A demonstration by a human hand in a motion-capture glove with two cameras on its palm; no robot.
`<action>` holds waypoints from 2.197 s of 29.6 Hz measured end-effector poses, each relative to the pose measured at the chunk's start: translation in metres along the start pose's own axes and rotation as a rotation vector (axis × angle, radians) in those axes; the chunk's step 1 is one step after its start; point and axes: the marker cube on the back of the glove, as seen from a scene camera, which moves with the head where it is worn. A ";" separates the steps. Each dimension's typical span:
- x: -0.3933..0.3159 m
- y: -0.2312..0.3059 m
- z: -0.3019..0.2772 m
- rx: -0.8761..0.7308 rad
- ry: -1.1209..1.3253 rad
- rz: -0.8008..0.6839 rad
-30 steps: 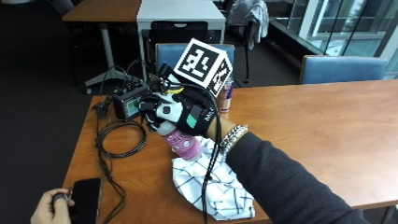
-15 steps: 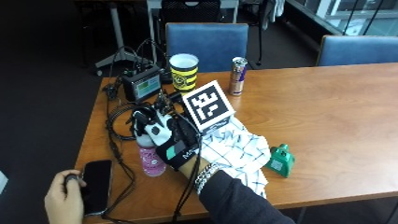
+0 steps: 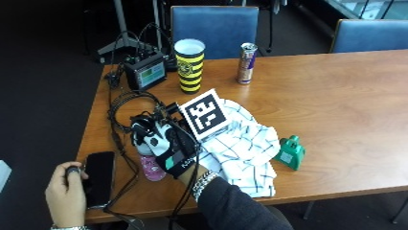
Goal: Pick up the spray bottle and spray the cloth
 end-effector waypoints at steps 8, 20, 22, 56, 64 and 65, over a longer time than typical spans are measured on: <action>-0.010 0.000 -0.002 0.013 0.008 -0.028; -0.025 -0.003 -0.008 0.105 -0.001 -0.103; -0.027 -0.003 -0.007 0.107 -0.021 -0.105; 0.005 0.030 0.015 -0.057 -0.050 0.077; 0.012 0.034 0.012 -0.052 -0.044 0.101; 0.013 0.034 0.012 -0.051 -0.046 0.104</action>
